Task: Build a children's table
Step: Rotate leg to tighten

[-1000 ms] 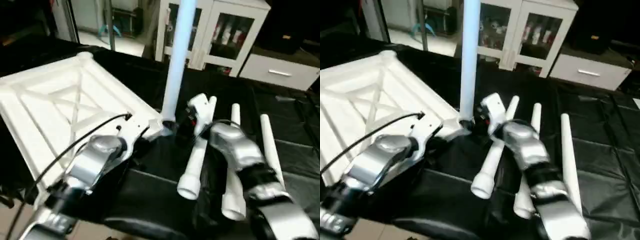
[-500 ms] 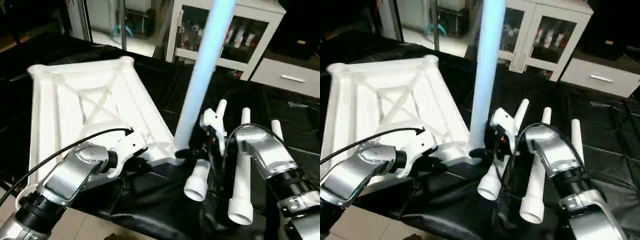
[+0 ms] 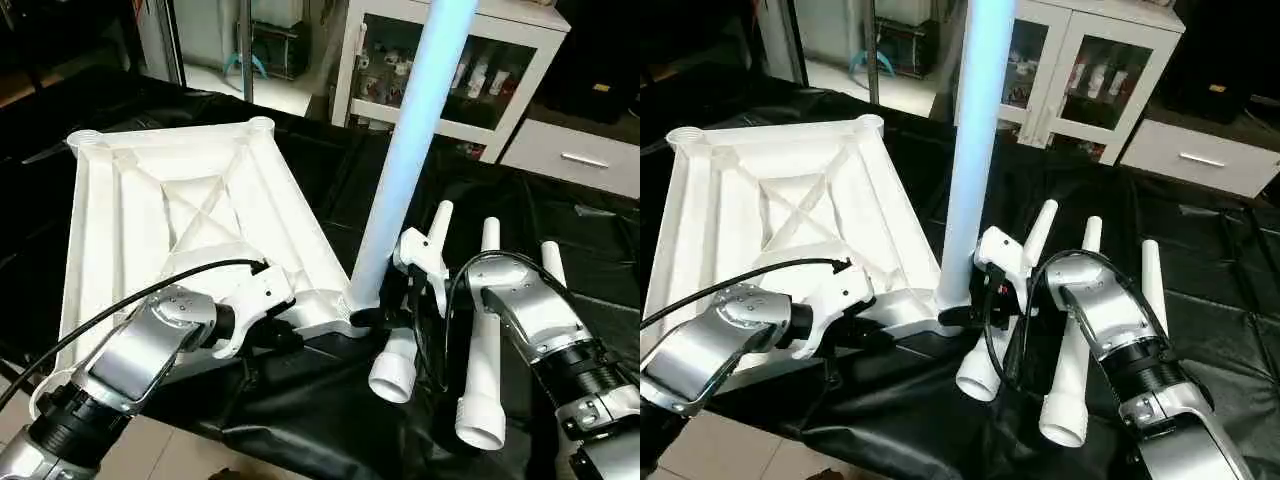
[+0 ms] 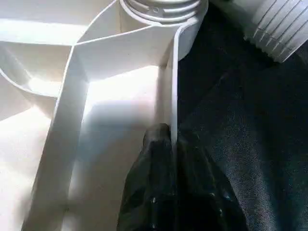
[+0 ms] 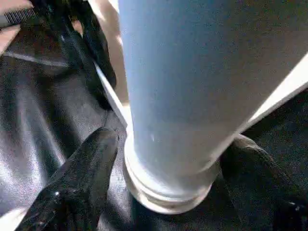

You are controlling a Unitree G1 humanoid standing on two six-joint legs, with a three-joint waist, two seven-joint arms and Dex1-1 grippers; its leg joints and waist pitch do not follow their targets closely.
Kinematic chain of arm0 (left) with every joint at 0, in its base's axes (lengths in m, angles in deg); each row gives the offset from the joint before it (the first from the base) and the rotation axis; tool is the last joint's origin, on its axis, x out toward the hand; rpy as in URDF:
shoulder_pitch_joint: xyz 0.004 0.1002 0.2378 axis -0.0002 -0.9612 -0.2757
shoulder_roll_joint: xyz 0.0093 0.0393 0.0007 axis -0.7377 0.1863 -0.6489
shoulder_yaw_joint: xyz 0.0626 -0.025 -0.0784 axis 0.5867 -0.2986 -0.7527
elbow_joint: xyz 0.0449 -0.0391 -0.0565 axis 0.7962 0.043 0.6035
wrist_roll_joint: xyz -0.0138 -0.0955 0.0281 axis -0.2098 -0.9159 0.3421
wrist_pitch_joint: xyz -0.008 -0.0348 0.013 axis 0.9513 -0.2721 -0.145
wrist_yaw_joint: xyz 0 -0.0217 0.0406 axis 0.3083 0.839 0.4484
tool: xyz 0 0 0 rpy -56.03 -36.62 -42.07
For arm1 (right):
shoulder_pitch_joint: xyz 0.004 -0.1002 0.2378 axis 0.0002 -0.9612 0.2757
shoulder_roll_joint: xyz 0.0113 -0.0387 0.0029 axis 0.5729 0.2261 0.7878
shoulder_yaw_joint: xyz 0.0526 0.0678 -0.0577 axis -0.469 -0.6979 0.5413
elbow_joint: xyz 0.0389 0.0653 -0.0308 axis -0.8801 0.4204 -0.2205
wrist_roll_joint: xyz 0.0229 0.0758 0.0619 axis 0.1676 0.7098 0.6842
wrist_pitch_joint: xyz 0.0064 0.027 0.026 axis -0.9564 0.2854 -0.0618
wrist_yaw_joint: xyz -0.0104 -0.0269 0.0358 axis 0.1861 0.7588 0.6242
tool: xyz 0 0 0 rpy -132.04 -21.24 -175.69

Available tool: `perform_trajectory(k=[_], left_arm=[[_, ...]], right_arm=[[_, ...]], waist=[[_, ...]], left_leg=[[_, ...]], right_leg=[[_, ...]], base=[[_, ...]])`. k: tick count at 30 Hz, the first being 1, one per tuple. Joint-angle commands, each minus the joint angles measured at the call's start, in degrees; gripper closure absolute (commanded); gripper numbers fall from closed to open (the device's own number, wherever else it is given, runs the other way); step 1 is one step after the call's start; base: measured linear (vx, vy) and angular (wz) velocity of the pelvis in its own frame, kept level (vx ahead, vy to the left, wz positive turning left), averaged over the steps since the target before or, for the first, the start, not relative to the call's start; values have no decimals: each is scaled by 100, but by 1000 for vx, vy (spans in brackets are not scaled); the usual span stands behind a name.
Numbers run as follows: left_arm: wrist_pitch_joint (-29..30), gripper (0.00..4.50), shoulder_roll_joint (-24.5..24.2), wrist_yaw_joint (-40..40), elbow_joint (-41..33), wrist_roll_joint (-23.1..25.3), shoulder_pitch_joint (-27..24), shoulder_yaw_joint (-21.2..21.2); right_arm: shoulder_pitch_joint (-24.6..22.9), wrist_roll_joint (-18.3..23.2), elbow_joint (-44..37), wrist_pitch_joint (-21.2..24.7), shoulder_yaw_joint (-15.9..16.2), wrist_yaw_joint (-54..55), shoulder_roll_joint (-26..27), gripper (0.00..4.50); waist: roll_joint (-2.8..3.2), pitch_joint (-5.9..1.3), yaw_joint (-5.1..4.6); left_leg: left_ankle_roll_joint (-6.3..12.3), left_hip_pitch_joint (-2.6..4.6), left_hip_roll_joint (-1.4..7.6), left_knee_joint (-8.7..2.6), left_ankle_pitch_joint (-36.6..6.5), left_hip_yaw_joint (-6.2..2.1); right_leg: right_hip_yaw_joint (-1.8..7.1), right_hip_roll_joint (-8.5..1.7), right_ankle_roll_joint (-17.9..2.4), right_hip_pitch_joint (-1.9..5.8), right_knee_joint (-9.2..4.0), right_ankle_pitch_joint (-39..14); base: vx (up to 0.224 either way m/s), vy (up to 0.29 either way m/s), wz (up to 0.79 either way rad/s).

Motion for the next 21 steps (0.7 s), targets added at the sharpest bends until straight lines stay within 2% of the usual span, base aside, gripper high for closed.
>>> perform_trajectory(k=[1,3,5,9,19,21], left_arm=[[-70,450,58,-97,-95,-98,59,34],[-69,450,61,-98,-97,-96,56,33],[-71,450,65,-98,-93,-96,58,32],[-77,450,72,-96,-80,-95,75,31],[-68,450,92,-90,-61,-110,84,19],[-37,450,182,10,-8,-109,81,-14]], right_arm=[[16,-184,127,-32,182,17,6,115],[25,-221,178,-73,193,52,25,115],[42,-247,226,-102,191,96,50,152],[99,-296,343,-180,174,180,114,175],[113,-278,452,-308,109,190,209,178],[97,-180,529,-270,-66,466,385,178]], waist=[[73,-319,-24],[73,-323,-25],[79,-324,-25],[76,-319,-41],[74,-316,-73],[66,-315,-82]], left_leg=[[10,9,233,-465,-1057,-56],[7,5,231,-461,-991,-55],[24,4,226,-458,-969,-51],[9,1,228,-463,-1080,-57],[16,0,230,-463,-1136,-61],[15,-1,229,-462,-1145,-61]], right_leg=[[327,-358,-979,314,-395,-1560],[328,-354,-997,313,-380,-1457],[329,-351,-1023,316,-378,-1396],[326,-354,-1011,317,-388,-1523],[327,-358,-980,311,-403,-1632],[326,-356,-975,310,-405,-1661]], base=[[0,0,0],[0,0,0],[0,0,0],[0,0,0],[0,0,0],[0,0,0]])
